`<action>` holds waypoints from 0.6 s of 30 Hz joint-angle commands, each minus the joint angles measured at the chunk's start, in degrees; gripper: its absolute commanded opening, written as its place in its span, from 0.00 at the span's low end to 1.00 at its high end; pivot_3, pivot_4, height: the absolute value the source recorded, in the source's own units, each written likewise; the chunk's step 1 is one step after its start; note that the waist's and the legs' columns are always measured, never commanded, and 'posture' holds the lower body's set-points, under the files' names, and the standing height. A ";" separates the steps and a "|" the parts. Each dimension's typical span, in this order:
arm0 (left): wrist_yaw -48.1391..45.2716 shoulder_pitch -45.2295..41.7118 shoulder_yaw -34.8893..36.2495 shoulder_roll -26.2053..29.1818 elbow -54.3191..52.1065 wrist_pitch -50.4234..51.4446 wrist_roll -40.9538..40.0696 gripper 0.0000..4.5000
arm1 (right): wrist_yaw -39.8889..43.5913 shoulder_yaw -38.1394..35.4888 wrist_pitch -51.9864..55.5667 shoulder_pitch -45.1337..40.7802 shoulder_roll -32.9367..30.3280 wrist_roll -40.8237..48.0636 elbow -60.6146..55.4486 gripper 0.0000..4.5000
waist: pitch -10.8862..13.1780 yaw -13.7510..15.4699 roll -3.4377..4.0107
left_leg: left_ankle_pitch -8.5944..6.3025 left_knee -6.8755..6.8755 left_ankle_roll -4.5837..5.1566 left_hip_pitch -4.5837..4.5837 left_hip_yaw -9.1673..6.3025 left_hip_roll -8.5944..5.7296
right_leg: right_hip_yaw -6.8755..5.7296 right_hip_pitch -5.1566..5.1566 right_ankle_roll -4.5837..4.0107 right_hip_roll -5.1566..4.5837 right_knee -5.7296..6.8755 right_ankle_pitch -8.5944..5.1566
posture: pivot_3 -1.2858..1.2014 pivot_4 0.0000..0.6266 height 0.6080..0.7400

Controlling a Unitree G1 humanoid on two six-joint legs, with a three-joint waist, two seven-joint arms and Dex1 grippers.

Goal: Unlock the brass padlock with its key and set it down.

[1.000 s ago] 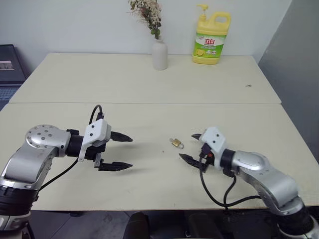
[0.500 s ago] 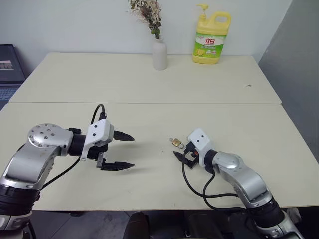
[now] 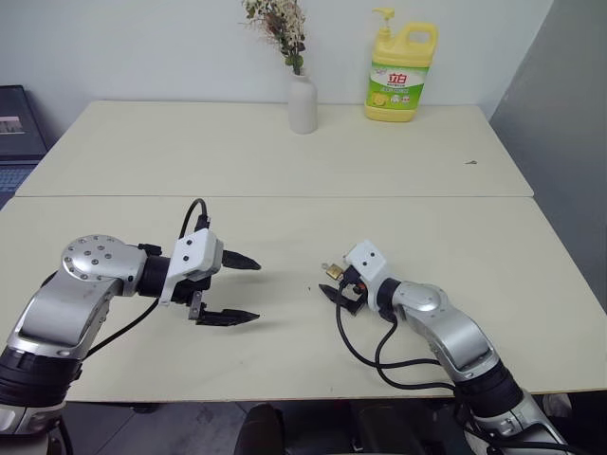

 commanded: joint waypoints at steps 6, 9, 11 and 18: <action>-0.10 -0.37 -0.09 -0.31 0.10 -1.55 0.52 1.00 | -0.79 0.30 0.61 -0.75 1.66 -1.98 1.87 0.45 | 0.00 0.03 0.00 | 0.00 0.01 0.00 0.00 0.00 0.00 | 0.00 0.00 0.01 0.00 0.01 0.00 | 0.52 0.24 1.00; -0.04 -0.29 -0.12 -0.39 0.22 -1.61 0.50 1.00 | -0.81 0.37 0.57 -0.68 1.69 -2.62 1.81 0.22 | -0.01 0.07 -0.01 | 0.00 0.02 0.00 0.00 0.00 0.00 | 0.00 0.01 0.01 0.00 0.01 0.01 | 0.52 0.24 1.00; 0.06 -0.14 -0.08 -0.45 0.48 -1.70 0.51 1.00 | -0.69 0.82 -0.25 -0.62 0.92 -3.71 1.27 0.21 | -0.01 0.07 -0.01 | 0.00 0.02 0.00 0.00 0.00 0.00 | -0.01 0.01 0.01 0.00 0.01 0.01 | 0.52 0.24 1.00; 1.72 0.02 0.92 -1.70 1.86 -0.22 -0.53 1.00 | 1.82 2.70 -5.85 -1.08 -4.89 -8.33 -3.39 0.21 | 0.00 0.50 -0.01 | 0.00 0.03 0.00 -0.02 0.00 -0.03 | -0.01 0.01 0.01 -0.02 -0.01 0.01 | 0.52 0.24 1.00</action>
